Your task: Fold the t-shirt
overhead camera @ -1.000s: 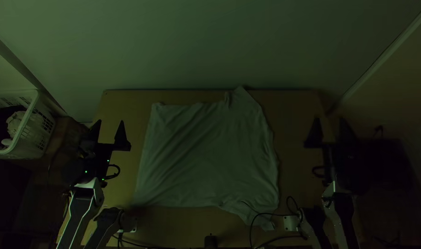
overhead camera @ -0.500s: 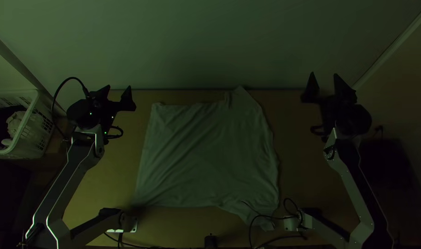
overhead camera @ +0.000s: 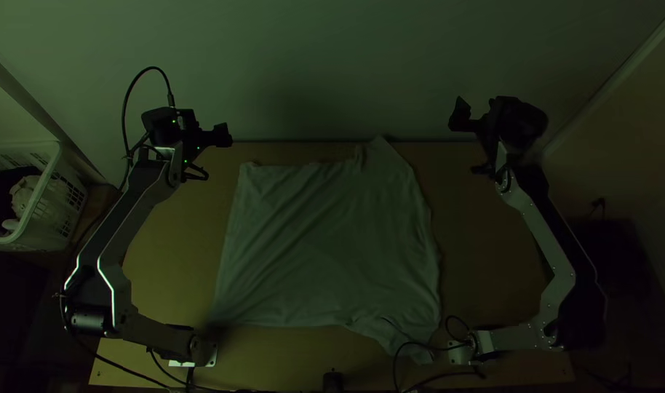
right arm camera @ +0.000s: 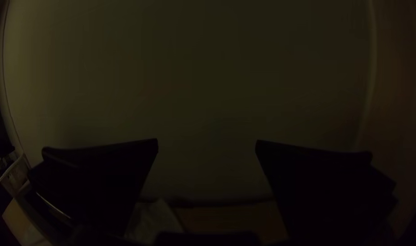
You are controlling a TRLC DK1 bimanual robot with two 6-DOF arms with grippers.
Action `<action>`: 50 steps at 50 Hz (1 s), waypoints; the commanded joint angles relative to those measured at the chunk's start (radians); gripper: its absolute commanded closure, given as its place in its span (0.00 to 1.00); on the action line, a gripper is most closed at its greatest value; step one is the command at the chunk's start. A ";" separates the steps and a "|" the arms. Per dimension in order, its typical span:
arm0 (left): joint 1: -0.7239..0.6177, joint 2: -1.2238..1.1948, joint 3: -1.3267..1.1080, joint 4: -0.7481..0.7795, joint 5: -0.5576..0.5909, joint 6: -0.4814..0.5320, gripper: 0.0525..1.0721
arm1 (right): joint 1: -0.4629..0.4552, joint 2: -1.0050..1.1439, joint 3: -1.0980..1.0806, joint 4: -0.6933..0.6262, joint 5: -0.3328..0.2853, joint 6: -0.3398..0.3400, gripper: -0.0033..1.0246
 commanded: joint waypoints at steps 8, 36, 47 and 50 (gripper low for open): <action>0.021 0.176 0.183 -0.096 0.007 -0.016 0.04 | 0.006 0.255 0.345 -0.318 0.007 0.086 0.04; 0.042 0.540 0.493 -0.467 0.010 -0.027 0.18 | 0.060 0.676 0.902 -0.866 -0.034 0.204 0.04; 0.036 0.612 0.522 -0.522 0.012 -0.016 0.18 | 0.057 0.699 0.902 -0.837 -0.128 0.301 0.04; 0.034 0.629 0.528 -0.527 0.012 -0.018 0.18 | 0.052 0.709 0.900 -0.835 -0.149 0.317 0.04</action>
